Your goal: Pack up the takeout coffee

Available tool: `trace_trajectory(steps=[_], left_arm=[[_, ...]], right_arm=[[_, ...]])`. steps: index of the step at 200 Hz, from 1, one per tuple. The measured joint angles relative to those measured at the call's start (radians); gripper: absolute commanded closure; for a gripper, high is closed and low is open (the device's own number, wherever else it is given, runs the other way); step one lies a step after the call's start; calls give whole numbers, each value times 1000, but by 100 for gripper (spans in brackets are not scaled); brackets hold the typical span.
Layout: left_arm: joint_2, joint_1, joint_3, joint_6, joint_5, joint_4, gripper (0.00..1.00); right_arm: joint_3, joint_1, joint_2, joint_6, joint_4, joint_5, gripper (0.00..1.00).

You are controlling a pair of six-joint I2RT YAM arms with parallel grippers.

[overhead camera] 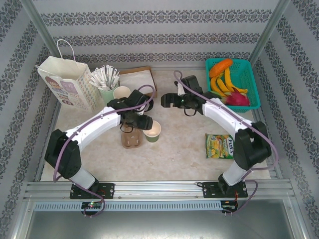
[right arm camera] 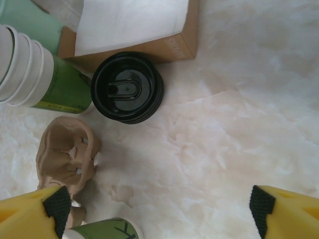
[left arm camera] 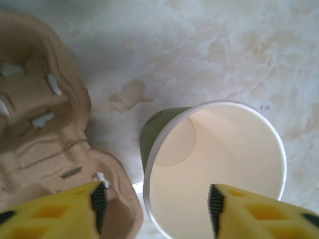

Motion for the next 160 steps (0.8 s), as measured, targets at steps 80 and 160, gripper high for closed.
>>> trace_trajectory(steps=[80, 160], left_arm=[[-255, 76, -184, -215, -201, 55, 0], [-359, 131, -330, -535, -414, 79, 0]], right_arm=[[267, 0, 371, -71, 54, -169, 40], [540, 3, 634, -85, -8, -236, 52]])
